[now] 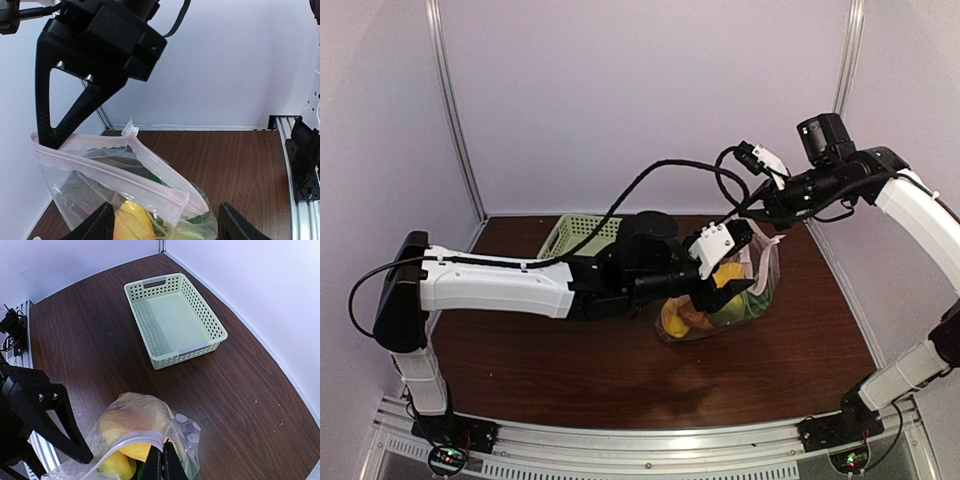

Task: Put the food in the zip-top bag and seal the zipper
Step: Pass from the right arm to the left

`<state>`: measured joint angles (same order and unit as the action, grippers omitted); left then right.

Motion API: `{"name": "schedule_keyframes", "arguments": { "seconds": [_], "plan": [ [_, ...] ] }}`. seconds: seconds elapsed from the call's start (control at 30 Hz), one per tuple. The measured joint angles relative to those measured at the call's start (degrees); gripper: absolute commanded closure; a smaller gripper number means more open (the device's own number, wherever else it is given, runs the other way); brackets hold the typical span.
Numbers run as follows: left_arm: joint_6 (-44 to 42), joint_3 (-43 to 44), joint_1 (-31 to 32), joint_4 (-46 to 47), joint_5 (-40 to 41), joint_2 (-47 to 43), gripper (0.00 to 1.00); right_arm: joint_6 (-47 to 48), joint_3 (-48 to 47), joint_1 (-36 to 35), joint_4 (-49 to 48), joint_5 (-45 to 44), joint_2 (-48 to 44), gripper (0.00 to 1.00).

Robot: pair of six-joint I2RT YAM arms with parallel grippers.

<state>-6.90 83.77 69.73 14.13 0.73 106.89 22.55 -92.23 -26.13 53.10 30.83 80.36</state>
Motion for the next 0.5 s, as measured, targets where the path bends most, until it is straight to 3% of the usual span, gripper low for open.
{"name": "schedule_keyframes", "arguments": {
  "seconds": [0.33,0.43,0.5],
  "plan": [
    [-0.8,1.1,1.4,0.1,10.1,1.7,0.66,-0.5,0.0,0.0,-0.2,-0.3,0.0,1.0],
    [-1.1,1.1,1.4,0.0,11.7,2.1,0.81,-0.3,0.0,0.0,-0.2,-0.3,0.0,1.0],
    [-1.4,1.1,1.4,0.0,12.5,2.2,0.85,-0.2,0.0,0.0,-0.1,-0.3,0.0,1.0]
  ]
}}
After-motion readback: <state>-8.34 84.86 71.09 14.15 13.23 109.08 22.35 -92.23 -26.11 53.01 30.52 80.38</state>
